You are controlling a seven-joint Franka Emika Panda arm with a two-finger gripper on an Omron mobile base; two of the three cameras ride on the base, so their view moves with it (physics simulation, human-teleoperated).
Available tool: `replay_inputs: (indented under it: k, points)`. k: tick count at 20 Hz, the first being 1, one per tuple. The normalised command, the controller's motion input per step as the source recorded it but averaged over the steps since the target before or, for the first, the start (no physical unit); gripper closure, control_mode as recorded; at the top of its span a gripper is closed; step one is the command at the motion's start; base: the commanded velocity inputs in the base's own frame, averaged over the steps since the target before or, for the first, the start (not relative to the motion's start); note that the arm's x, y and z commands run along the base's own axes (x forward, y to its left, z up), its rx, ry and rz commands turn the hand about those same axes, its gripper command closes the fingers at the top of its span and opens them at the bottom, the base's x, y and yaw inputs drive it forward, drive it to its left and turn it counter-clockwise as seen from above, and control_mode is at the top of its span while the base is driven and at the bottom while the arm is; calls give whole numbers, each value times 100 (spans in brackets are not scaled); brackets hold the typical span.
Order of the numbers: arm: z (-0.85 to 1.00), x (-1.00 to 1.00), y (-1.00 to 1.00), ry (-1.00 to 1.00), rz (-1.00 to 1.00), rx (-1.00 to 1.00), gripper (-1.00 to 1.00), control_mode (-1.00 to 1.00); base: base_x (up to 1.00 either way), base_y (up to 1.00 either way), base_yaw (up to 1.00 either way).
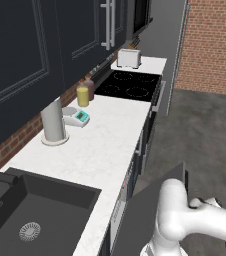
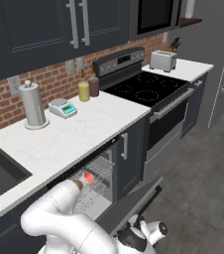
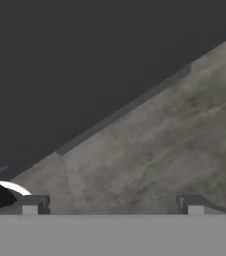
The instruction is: Pick up the cup and bowl from the counter, place them in the dishwasher, and close the dishwasher door.
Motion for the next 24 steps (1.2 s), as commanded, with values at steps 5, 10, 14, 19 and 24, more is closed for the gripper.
replay_inputs:
  k: [5, 10, 14, 19, 24]
  points:
    - [-100, 100, -46, 39, 4, 59, -100, -100, 0, 0, 0]
    - [-98, 79, -12, 12, 7, 62, -100, -100, 0, 0, 0]
    - [-30, 11, 9, -7, 0, 63, -100, -100, 0, 0, 0]
    - [0, -13, 44, -15, 0, 54, -100, -100, 0, 0, 0]
    - [11, -35, 57, -12, 0, 49, -100, -100, 0, 0, 0]
